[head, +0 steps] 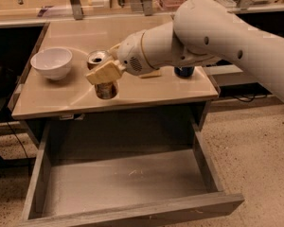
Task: Pick orange can from top drawer and place on counter
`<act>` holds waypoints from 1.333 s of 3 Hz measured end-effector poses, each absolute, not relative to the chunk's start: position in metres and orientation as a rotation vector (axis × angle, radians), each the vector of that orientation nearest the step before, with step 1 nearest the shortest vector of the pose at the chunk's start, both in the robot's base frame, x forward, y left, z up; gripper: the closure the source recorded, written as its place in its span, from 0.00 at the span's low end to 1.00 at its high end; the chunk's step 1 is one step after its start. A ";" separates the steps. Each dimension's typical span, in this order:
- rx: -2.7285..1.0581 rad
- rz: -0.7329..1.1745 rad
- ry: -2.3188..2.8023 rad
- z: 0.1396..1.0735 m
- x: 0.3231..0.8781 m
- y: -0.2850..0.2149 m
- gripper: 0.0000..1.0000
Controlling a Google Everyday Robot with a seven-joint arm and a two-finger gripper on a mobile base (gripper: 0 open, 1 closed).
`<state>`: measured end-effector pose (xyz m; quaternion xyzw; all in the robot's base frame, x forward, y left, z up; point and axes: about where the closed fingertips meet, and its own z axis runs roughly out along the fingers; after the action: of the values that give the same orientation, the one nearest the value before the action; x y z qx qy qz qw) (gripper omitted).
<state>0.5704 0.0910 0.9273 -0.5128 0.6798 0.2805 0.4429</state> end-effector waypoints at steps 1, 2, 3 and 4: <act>-1.263 0.687 1.649 0.942 0.614 0.084 1.00; -1.258 0.705 1.632 0.947 0.655 0.082 1.00; -1.248 0.736 1.631 0.942 0.688 0.086 1.00; -1.239 0.791 1.649 0.925 0.708 0.095 1.00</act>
Offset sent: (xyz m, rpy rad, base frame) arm 0.1397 -0.0171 0.0257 0.0660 -0.0368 0.0117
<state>0.7083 0.0945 0.9248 -0.5011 0.6668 0.3197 0.4495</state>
